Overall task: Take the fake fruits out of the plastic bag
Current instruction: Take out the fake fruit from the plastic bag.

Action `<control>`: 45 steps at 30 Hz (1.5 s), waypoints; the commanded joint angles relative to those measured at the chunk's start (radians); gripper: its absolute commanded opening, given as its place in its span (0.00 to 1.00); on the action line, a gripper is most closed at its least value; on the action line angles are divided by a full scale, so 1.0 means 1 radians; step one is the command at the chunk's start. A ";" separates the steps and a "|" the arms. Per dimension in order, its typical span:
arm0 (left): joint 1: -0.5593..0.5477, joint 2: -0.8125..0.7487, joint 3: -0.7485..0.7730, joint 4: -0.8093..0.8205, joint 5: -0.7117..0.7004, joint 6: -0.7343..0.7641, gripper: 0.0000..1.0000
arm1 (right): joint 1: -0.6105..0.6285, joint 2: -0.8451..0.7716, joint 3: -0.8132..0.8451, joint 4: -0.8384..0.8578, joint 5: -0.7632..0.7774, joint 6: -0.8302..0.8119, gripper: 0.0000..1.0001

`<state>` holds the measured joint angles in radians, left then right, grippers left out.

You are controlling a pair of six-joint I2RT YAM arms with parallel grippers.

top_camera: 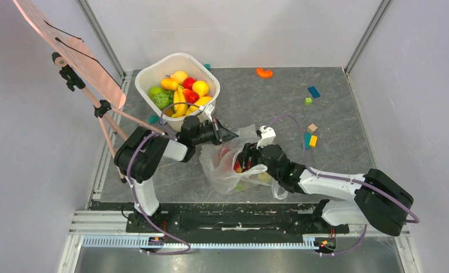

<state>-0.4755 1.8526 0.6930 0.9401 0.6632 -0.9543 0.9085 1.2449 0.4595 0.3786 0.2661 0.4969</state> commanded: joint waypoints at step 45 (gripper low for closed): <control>-0.005 0.071 0.009 0.130 0.054 -0.073 0.02 | -0.171 0.060 0.010 0.125 -0.162 -0.003 0.00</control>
<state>-0.4969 1.9217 0.7082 1.0653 0.7387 -1.0161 0.7422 1.4712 0.5186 0.5148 0.0715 0.5564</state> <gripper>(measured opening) 0.029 0.065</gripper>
